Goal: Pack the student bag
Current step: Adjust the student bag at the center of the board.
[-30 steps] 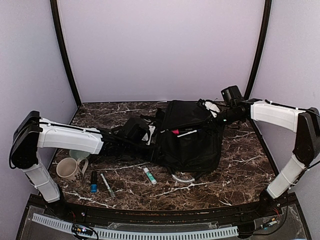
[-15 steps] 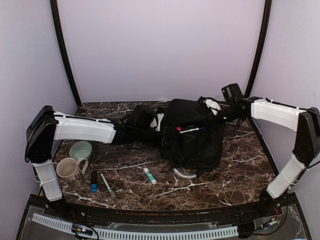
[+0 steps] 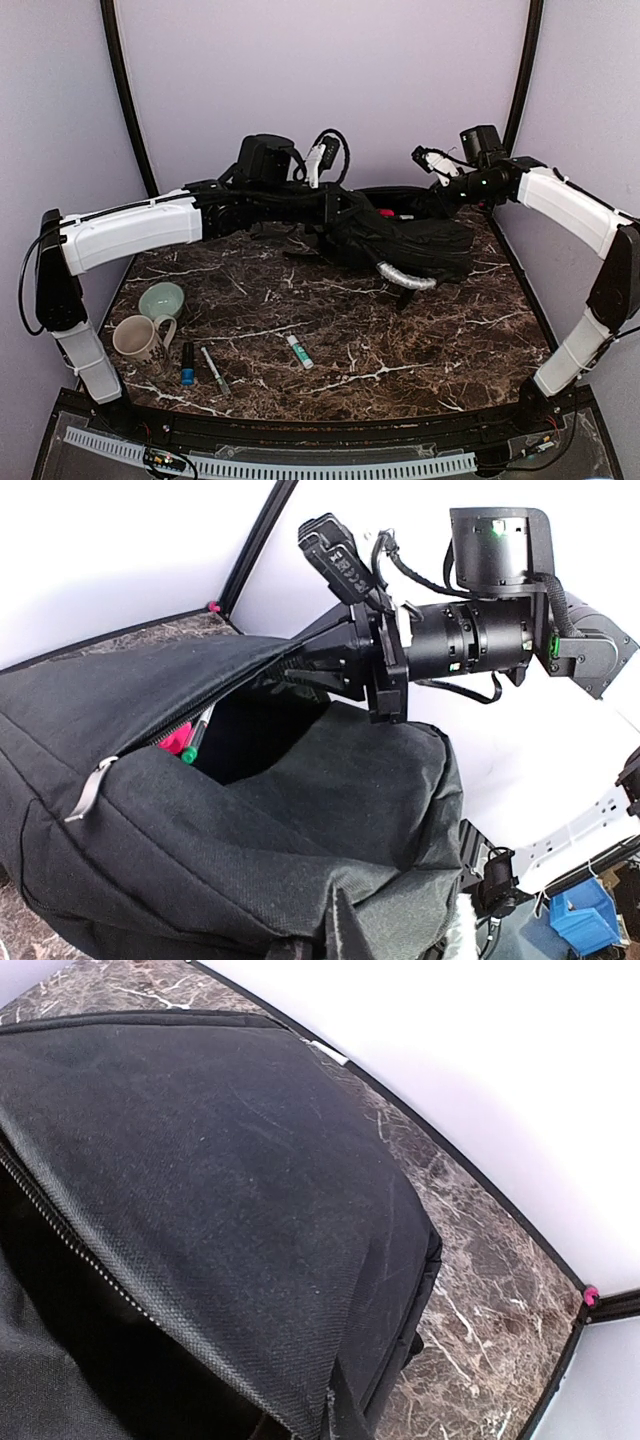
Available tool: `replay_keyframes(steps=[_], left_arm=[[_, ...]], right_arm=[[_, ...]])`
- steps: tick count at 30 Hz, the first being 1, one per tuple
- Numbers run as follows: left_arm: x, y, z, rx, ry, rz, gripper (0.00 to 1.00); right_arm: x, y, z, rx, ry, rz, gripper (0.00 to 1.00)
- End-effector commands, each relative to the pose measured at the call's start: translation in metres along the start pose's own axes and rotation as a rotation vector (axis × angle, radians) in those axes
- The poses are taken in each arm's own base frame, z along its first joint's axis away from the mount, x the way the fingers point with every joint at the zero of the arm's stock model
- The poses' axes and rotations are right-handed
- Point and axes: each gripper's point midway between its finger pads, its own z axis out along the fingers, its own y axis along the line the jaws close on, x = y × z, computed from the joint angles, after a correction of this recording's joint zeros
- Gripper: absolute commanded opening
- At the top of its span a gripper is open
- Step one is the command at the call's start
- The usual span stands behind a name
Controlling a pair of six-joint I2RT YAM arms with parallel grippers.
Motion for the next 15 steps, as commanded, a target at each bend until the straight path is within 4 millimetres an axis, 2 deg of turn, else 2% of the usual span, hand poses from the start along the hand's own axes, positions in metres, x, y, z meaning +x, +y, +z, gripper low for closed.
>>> replay_keyframes(steps=[1,5,10,14,15], left_arm=[[-0.024,-0.017,-0.022,0.063,-0.126,0.038,0.0],[0.021,0.006,-0.013,0.033,-0.052,-0.021,0.0],[0.086,0.054,-0.011,-0.109,0.079,-0.045,0.0],[0.12,0.081,-0.011,-0.208,0.173,-0.012,0.01],[0.125,0.085,-0.013,-0.229,0.189,-0.01,0.07]], right_arm=[[-0.037,-0.008,-0.014,0.037,-0.141,-0.001,0.0],[-0.017,0.001,0.0,0.002,-0.106,0.018,0.0],[0.005,0.009,0.002,0.003,-0.096,0.027,0.0],[0.021,0.023,0.008,-0.046,-0.097,0.043,0.0],[0.027,0.028,0.013,-0.07,-0.091,0.053,0.0]])
